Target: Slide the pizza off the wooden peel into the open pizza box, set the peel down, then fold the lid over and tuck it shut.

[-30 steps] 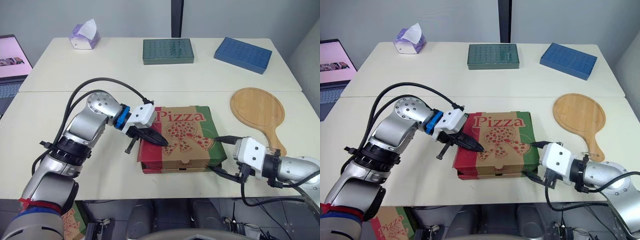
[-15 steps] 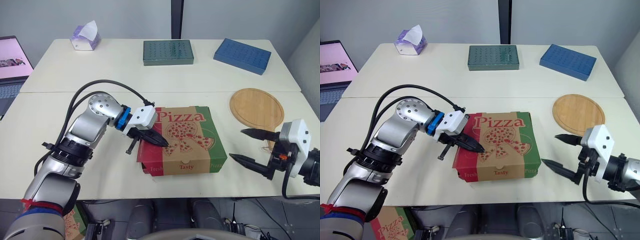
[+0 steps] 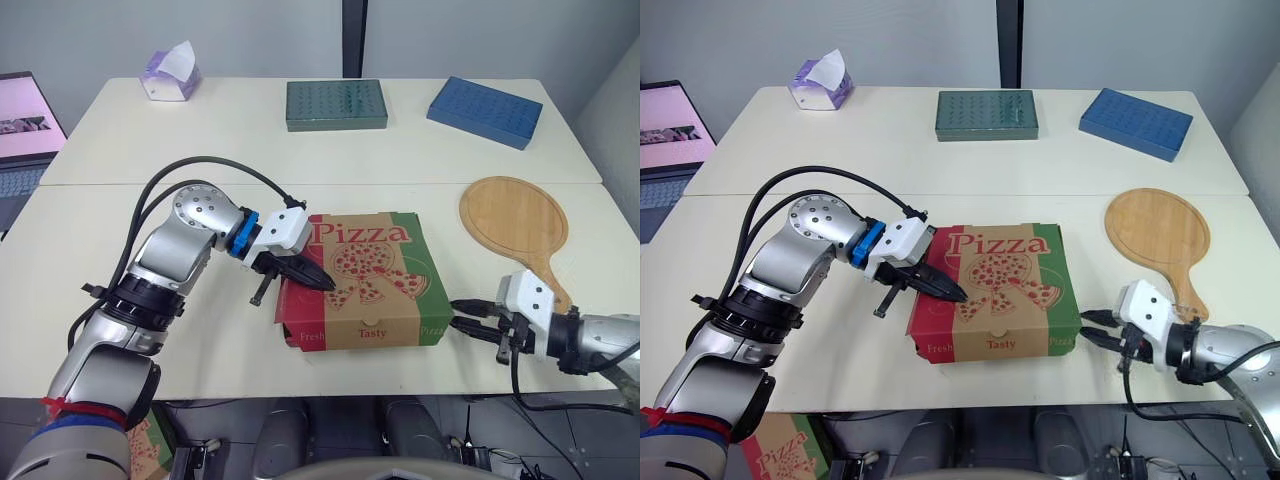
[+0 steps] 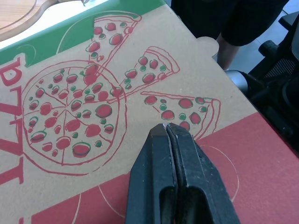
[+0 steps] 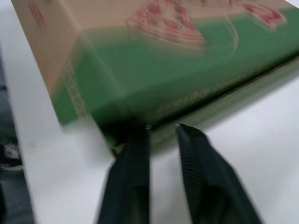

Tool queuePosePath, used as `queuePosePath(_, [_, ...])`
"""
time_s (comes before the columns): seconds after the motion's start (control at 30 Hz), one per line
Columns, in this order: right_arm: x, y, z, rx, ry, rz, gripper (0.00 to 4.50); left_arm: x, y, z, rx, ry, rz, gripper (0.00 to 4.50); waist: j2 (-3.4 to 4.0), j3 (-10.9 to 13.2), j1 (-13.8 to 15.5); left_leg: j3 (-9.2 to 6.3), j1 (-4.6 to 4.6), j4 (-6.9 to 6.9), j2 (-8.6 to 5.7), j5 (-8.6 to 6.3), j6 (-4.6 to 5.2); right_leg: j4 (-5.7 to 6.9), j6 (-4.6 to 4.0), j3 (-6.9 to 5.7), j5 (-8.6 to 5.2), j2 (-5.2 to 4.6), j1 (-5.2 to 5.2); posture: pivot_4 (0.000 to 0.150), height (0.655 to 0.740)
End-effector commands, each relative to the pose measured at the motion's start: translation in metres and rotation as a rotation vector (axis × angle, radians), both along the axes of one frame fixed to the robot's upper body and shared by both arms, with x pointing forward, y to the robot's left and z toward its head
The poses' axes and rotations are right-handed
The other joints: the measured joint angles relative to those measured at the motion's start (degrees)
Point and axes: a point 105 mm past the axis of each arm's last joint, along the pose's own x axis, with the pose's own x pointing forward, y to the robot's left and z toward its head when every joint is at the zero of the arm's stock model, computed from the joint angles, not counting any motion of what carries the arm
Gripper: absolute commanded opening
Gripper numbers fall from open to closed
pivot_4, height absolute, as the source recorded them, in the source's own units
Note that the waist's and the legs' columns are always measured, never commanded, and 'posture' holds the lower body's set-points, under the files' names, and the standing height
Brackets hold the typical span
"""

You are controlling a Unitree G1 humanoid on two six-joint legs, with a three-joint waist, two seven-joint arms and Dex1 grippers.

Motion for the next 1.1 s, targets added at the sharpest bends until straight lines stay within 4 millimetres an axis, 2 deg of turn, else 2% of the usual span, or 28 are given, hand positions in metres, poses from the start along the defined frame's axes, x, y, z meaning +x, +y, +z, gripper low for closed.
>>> queuePosePath(0.03, [-0.004,0.015,0.014,0.077,-0.016,0.035,0.04,0.004,0.005,-0.002,0.030,-0.006,0.026,0.00,0.00,0.00,-0.03,-0.01,0.00,0.00,0.01,0.00,0.00,0.00,0.00,-0.01,0.00,0.00,0.00,0.150,0.7400])
queuePosePath(0.2, [-0.004,0.018,0.019,0.113,0.005,0.029,0.04,0.006,0.004,-0.002,0.030,-0.009,0.026,0.00,0.00,0.00,-0.05,0.00,0.01,0.00,0.01,0.00,0.00,0.01,0.00,-0.01,0.00,0.00,0.00,0.150,0.7400])
queuePosePath(0.3, [-0.004,0.018,0.010,0.079,0.022,0.023,0.04,0.006,0.004,-0.002,0.030,-0.008,0.026,0.00,0.00,0.00,-0.05,0.00,0.01,0.00,0.01,0.00,0.00,0.01,0.00,-0.01,0.00,0.01,0.00,0.150,0.7400])
queuePosePath(0.4, [0.001,0.005,0.003,-0.019,-0.012,-0.011,0.04,0.005,0.004,-0.003,0.031,-0.006,0.025,0.00,0.00,0.00,-0.04,-0.01,0.01,0.00,0.01,0.00,0.00,0.01,0.00,-0.01,0.00,0.01,0.00,0.150,0.7400])
queuePosePath(0.53, [0.005,-0.014,0.020,-0.054,-0.057,-0.047,0.04,0.004,0.005,-0.003,0.030,-0.004,0.027,0.00,0.00,0.00,0.02,0.01,0.00,0.00,0.00,0.00,0.00,0.01,0.00,0.00,0.00,0.00,-0.01,0.150,0.7400])
queuePosePath(0.63, [0.005,-0.022,0.037,-0.050,-0.089,-0.061,0.62,0.005,0.005,-0.003,0.027,-0.002,0.030,0.00,0.00,0.00,0.02,0.00,0.00,0.00,0.00,0.00,0.00,0.00,0.00,-0.01,0.00,0.00,-0.01,0.150,0.7400])
queuePosePath(0.7, [0.001,-0.021,0.048,-0.031,-0.097,-0.041,1.23,0.005,0.006,-0.003,0.025,-0.002,0.032,0.00,0.00,0.00,0.02,-0.01,0.00,-0.01,0.00,0.00,0.00,0.00,0.00,-0.01,0.00,0.00,-0.01,0.150,0.7400])
queuePosePath(0.83, [-0.012,0.002,0.057,-0.004,-0.101,0.060,2.62,0.006,0.005,-0.001,0.017,-0.002,0.031,0.00,0.00,0.00,-0.01,-0.01,-0.01,-0.01,0.01,0.00,0.00,0.00,0.00,-0.01,0.00,0.00,-0.01,0.150,0.7400])
queuePosePath(1.0, [-0.018,0.024,0.052,-0.032,-0.144,0.136,4.32,0.006,0.004,0.002,0.006,0.004,0.026,0.00,-0.01,0.00,0.02,-0.01,-0.03,0.00,0.01,0.00,0.00,-0.02,0.00,-0.02,0.00,0.00,-0.01,0.150,0.7400])
queuePosePath(1.03, [-0.017,0.028,0.049,-0.054,-0.161,0.149,4.46,0.006,0.003,0.002,0.005,0.004,0.023,0.00,-0.01,0.00,0.04,0.00,-0.03,0.00,0.00,0.00,0.00,-0.02,0.01,-0.02,0.00,0.00,-0.01,0.150,0.7400])
queuePosePath(1.1, [-0.019,0.032,0.042,-0.090,-0.177,0.181,4.46,0.004,0.003,0.004,0.001,0.004,0.017,0.00,-0.01,0.00,0.05,-0.02,-0.04,0.00,0.01,0.00,0.00,-0.02,0.01,-0.03,0.00,0.00,-0.01,0.150,0.7400])
